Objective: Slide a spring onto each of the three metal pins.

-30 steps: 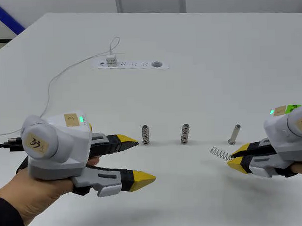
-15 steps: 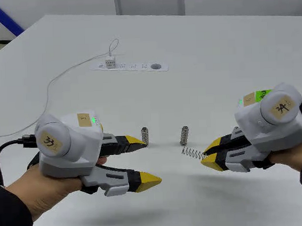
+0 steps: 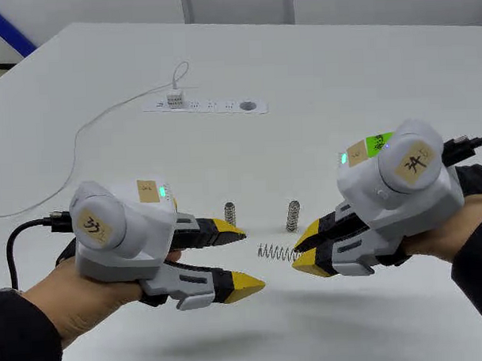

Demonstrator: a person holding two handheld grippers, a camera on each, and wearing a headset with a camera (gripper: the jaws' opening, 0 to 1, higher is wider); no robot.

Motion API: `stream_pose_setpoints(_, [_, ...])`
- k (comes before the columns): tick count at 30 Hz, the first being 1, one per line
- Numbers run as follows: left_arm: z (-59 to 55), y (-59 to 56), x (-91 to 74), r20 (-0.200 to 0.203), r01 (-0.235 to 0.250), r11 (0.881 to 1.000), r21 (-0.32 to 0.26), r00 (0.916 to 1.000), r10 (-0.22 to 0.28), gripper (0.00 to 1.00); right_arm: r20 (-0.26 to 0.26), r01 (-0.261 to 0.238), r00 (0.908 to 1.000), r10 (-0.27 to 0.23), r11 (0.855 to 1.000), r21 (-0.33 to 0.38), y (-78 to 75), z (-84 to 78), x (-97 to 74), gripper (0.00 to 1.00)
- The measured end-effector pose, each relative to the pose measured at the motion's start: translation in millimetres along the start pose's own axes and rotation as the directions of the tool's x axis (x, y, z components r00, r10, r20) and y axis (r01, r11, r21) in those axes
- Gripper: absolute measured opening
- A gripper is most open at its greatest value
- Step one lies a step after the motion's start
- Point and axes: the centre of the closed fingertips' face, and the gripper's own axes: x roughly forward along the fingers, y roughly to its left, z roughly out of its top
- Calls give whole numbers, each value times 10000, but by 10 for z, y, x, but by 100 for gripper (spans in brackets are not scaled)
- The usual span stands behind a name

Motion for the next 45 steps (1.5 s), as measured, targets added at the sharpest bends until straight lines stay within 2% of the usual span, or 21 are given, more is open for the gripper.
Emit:
stream_pose_setpoints(7, [21,-38,13,112,134,9996,231,9998,-137,31,-149,-315,9994,309,9987,-399,85,70,27,12])
stream_pose_setpoints(17, [39,-107,26,191,365,9970,689,9991,-379,15,-284,-555,9981,538,9966,-615,145,82,23,12])
stream_pose_setpoints(22, [27,-107,31,123,353,9963,789,9993,-364,14,-211,-544,9984,532,9966,-622,146,117,-13,12])
stream_pose_setpoints(27, [12,-91,29,75,274,9962,827,9996,-281,13,35,-489,9988,492,9965,-678,149,217,-58,12])
stream_pose_setpoints(38, [20,-94,31,103,265,9961,843,9996,-275,12,1046,-372,9935,439,9972,-650,164,509,-108,12])
stream_pose_setpoints(45, [37,-107,35,142,315,9960,836,9994,-328,12,1312,-336,9904,427,9969,-708,188,607,-87,12])
